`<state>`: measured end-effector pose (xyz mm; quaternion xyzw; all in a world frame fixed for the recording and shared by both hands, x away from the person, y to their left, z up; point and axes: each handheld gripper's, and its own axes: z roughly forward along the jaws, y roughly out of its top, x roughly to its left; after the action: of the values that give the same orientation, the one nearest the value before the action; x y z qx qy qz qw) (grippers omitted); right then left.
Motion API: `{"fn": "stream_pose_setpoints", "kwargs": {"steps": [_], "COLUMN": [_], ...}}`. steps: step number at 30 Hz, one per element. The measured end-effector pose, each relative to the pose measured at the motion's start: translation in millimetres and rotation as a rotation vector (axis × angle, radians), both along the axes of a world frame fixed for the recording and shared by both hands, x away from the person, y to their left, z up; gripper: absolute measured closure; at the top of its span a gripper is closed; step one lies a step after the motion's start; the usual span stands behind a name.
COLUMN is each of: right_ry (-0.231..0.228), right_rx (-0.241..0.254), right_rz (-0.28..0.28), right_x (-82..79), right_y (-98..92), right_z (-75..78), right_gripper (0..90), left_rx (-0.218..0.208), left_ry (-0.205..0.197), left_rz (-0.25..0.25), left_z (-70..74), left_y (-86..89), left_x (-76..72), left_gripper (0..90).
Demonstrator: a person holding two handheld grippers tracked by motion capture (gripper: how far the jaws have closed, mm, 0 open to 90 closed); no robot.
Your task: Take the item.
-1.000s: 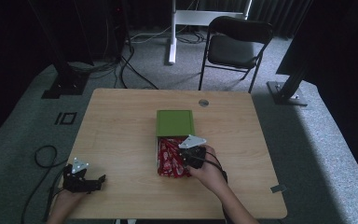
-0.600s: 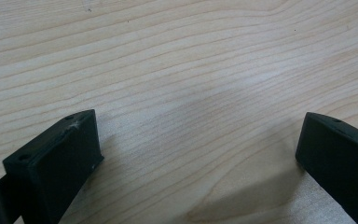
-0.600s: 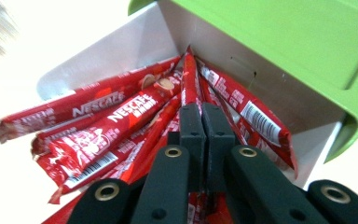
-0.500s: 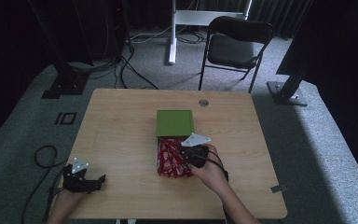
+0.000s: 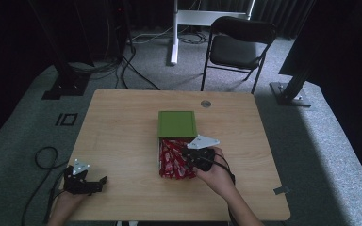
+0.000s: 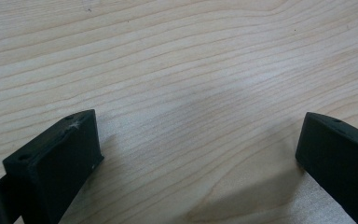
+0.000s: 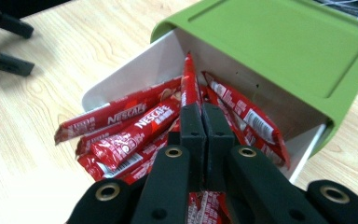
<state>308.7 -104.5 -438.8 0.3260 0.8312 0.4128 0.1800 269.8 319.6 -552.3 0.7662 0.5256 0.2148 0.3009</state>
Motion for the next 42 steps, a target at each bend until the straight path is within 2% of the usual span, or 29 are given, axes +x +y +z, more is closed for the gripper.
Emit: {"fn": "stream_pose_setpoints", "kwargs": {"steps": [3, 16, 23, 27, 32, 33, 40, 42], "right_ry": [0.009, -0.007, -0.009, -0.007, -0.018, -0.023, -0.042, -0.052], "right_rx": [0.024, 0.031, 0.059, 0.091, 0.098, 0.117, 0.146, 0.163], "right_rz": [0.006, 0.03, 0.045, 0.046, 0.059, 0.054, 0.037, 0.013], "right_x": [-1.5, -15.7, -22.6, -25.2, -28.9, -29.7, -28.3, -26.4], "right_y": [-2.7, -13.3, -19.7, -25.9, -31.4, -32.7, -38.4, -40.6], "right_z": [2.9, 16.4, 24.9, 30.8, 38.7, 41.0, 52.4, 55.3], "right_gripper": [89.1, 89.1, 89.0, 89.0, 89.0, 89.0, 88.9, 88.9], "left_rx": [0.0, 0.001, 0.002, 0.001, 0.001, 0.001, 0.001, 0.001], "left_ry": [0.0, 0.001, 0.003, 0.001, 0.0, 0.001, 0.002, 0.002], "left_rz": [0.0, -0.001, -0.002, -0.001, 0.0, -0.001, -0.001, -0.001], "left_z": [0.0, 0.1, 0.2, 0.1, 0.0, 0.0, 0.1, 0.1], "left_y": [0.0, 0.1, 0.2, 0.1, 0.0, 0.1, 0.1, 0.1], "left_x": [0.0, 0.0, 0.0, 0.0, 0.0, 0.0, 0.0, -0.1], "left_gripper": [0.6, 0.6, 0.6, 0.6, 0.6, 0.6, 0.6, 0.6]}}
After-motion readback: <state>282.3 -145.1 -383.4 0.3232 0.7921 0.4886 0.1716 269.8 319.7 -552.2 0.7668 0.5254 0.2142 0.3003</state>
